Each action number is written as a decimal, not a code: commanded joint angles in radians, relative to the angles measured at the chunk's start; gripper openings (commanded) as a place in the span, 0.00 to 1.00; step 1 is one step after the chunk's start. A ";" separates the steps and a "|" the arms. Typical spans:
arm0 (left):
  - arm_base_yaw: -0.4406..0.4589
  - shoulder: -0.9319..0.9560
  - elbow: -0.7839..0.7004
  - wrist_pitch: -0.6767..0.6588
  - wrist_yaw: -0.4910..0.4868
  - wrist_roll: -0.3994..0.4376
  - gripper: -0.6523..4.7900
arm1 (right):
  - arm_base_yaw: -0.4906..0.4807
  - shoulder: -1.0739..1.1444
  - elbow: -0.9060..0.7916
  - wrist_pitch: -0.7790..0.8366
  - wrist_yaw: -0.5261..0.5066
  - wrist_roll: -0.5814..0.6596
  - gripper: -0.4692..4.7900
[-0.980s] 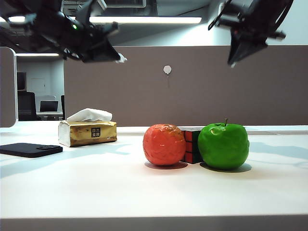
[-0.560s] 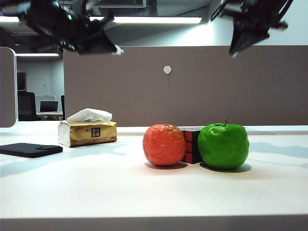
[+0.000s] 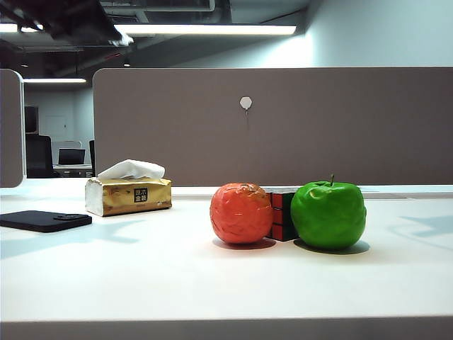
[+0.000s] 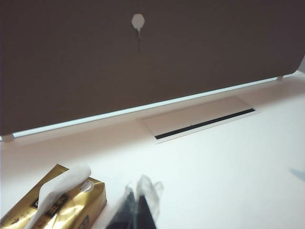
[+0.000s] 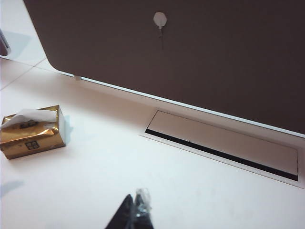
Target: Move all the fruits on the tabletop near the face of the Rubik's cube that has the color most similar to each fruit.
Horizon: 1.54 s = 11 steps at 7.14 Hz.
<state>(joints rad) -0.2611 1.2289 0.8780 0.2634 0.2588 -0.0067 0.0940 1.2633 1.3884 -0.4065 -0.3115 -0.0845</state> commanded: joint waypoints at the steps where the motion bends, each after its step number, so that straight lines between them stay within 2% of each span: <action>1: -0.005 -0.394 -0.093 -0.416 0.075 0.126 0.11 | 0.000 -0.756 -0.553 -0.091 0.031 0.006 0.09; 3: -0.005 -0.465 -0.114 -0.514 0.079 0.124 0.11 | 0.000 -0.874 -0.606 -0.124 0.047 0.020 0.09; 4: -0.005 -0.620 -0.178 -0.684 0.098 0.108 0.11 | 0.000 -0.976 -0.620 -0.332 0.047 0.050 0.09; 5: -0.005 -0.712 -0.224 -0.690 0.093 0.052 0.11 | 0.000 -1.023 -0.622 -0.356 0.053 0.049 0.09; 6: -0.005 -0.869 -0.300 -0.697 0.048 -0.019 0.11 | 0.000 -1.104 -0.648 -0.359 0.156 0.049 0.09; 7: -0.005 -0.898 -0.313 -0.697 0.040 -0.031 0.11 | 0.000 -1.126 -0.660 -0.360 0.173 0.049 0.09; 8: -0.005 -1.109 -0.367 -0.749 -0.059 -0.040 0.11 | 0.000 -1.225 -0.748 -0.348 0.235 0.048 0.09; 10: -0.005 -1.161 -0.367 -0.777 -0.069 -0.039 0.11 | 0.000 -1.246 -0.774 -0.344 0.235 0.045 0.09; 11: -0.005 -1.225 -0.398 -0.848 -0.219 -0.054 0.11 | 0.000 -1.260 -1.023 0.161 0.294 0.035 0.09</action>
<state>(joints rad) -0.2657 0.0032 0.4877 -0.6079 0.0544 -0.0547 0.0933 0.0040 0.3828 -0.3183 -0.0250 -0.0528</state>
